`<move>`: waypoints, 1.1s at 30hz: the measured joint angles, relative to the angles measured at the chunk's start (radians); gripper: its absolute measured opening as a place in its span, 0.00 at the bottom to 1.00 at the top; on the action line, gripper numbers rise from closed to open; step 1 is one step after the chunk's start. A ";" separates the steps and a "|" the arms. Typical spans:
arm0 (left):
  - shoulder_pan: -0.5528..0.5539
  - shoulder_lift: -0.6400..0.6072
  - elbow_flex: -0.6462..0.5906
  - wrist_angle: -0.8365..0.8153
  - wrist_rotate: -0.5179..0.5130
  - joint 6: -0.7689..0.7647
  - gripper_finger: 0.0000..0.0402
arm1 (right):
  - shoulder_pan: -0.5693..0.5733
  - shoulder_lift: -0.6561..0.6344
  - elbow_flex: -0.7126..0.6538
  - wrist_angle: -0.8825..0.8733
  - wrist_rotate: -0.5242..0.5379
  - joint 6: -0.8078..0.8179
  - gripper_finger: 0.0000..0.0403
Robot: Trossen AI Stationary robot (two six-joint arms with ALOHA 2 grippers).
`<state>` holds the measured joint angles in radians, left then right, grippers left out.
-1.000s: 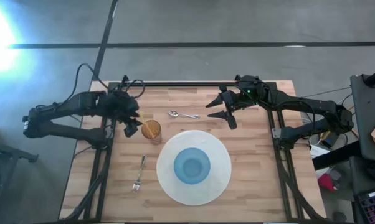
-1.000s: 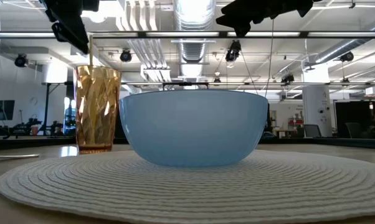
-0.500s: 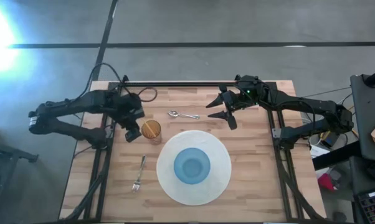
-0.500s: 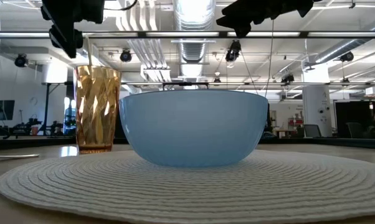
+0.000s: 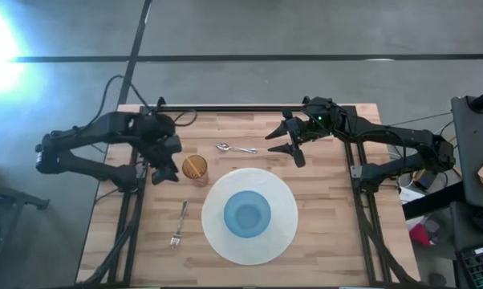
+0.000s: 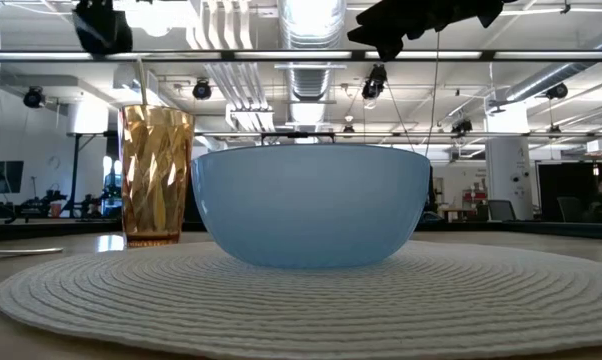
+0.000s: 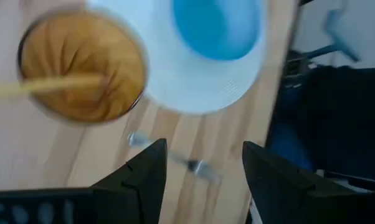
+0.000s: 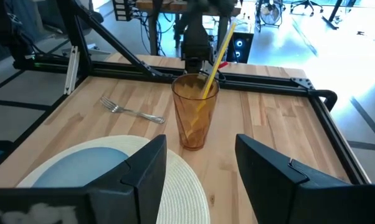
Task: Pick & Place Utensil
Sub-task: Put the silver spoon into the blue bowl on the white mat
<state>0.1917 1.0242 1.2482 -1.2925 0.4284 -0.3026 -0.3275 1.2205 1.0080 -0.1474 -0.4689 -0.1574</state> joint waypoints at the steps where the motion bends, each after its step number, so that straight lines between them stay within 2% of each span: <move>1: -0.001 -0.010 0.008 0.016 0.002 0.016 0.50 | 0.000 0.000 0.000 0.000 0.000 0.000 0.47; 7: -0.003 -0.072 0.023 0.147 0.002 0.140 0.50 | 0.000 0.000 0.000 0.004 0.002 0.024 0.47; 14: -0.003 -0.124 -0.035 0.314 -0.043 0.262 0.50 | -0.002 0.001 0.000 0.006 0.083 0.051 0.47; 20: -0.003 -0.152 -0.120 0.461 -0.079 0.340 0.50 | -0.009 0.010 0.000 0.007 0.112 0.088 0.47; 25: -0.003 -0.185 -0.221 0.656 -0.090 0.371 0.50 | -0.033 0.009 0.003 0.007 0.140 0.112 0.47; 30: -0.003 -0.220 -0.318 0.848 -0.125 0.386 0.50 | -0.067 0.064 0.082 -0.028 0.157 0.111 0.47; 33: -0.003 -0.238 -0.338 0.881 -0.149 0.387 0.50 | -0.087 0.131 0.166 -0.090 0.158 0.084 0.47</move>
<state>0.1886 0.7867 0.9102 -0.4112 0.2791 0.0841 -0.4147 1.3519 1.1738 -0.2377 -0.3106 -0.0734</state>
